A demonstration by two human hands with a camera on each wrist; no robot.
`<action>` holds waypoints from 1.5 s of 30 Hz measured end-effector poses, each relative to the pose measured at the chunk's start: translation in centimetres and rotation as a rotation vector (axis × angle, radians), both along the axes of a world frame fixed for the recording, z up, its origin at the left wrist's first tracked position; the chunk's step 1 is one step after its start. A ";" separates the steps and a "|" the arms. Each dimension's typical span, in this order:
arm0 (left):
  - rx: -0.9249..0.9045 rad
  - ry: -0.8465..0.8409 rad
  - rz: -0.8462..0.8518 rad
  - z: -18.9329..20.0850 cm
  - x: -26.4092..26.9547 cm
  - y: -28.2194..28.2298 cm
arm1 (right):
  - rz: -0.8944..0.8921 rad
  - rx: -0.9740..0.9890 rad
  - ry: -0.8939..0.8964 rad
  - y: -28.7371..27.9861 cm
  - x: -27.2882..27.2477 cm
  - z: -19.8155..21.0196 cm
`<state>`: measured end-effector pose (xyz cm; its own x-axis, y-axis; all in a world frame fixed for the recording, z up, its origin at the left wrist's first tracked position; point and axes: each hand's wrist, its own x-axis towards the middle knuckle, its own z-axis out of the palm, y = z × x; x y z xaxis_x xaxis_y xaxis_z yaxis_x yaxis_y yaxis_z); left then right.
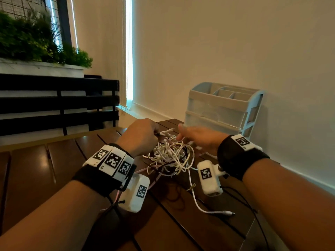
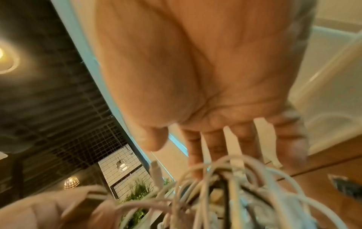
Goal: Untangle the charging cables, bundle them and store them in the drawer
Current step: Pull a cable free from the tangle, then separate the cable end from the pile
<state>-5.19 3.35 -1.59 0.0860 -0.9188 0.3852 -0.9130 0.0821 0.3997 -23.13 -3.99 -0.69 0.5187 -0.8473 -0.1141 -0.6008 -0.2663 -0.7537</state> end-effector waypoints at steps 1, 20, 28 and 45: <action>-0.005 -0.010 -0.001 -0.1 -0.3 -0.1 | -0.019 -0.054 0.009 -0.2 0.4 -0.2; -0.094 0.025 0.141 1.1 3.0 -0.1 | -0.233 -0.719 0.399 -3.4 -0.1 -2.1; -0.219 0.009 0.268 3.5 4.4 1.9 | -0.202 -0.742 0.386 -1.6 -0.2 2.1; -0.058 -0.054 0.475 2.8 5.8 1.1 | 0.160 -0.387 0.211 -1.2 4.4 0.5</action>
